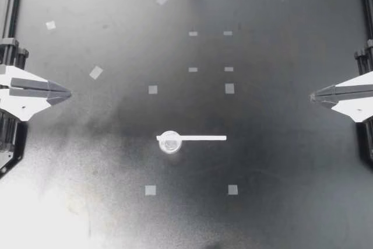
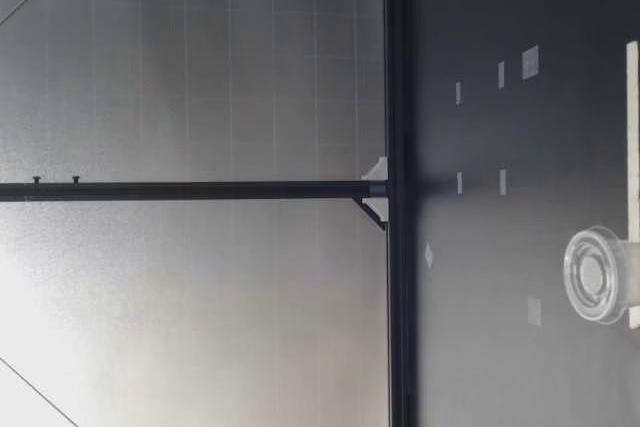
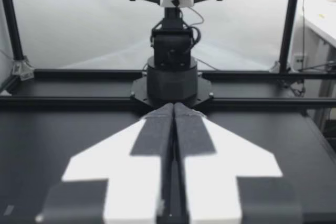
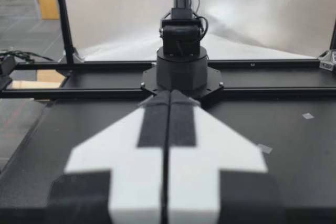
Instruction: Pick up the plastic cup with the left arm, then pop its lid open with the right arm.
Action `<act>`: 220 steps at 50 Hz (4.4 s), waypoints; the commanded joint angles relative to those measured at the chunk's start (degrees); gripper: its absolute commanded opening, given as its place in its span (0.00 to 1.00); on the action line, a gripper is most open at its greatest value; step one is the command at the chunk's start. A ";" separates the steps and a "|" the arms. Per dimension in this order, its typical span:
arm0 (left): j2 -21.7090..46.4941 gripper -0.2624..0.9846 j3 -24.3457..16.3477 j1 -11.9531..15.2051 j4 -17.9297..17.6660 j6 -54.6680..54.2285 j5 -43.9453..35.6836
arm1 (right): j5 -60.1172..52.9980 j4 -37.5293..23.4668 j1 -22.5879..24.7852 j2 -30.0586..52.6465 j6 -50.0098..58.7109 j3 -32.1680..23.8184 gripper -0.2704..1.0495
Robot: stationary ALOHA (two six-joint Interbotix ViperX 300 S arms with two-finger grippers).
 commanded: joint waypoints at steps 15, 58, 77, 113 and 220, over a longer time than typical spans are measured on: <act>0.62 0.20 -1.32 0.97 -1.41 0.35 1.32 | 6.33 0.70 -0.62 1.76 2.02 -6.77 0.15; 17.31 0.25 -2.72 2.29 -1.67 -4.04 3.52 | 10.55 0.70 -0.62 34.72 10.37 -18.72 0.15; 24.79 0.46 -1.58 2.29 -1.67 -5.54 0.79 | 5.01 0.70 -1.23 50.36 15.47 -23.38 0.15; 43.07 0.61 -2.55 1.14 -1.32 -5.10 -7.91 | 3.34 0.62 -1.67 62.67 19.60 -29.00 0.15; 64.34 0.68 -13.54 -2.20 -0.62 -2.99 -8.79 | 2.29 0.44 0.26 70.22 25.58 -30.41 0.15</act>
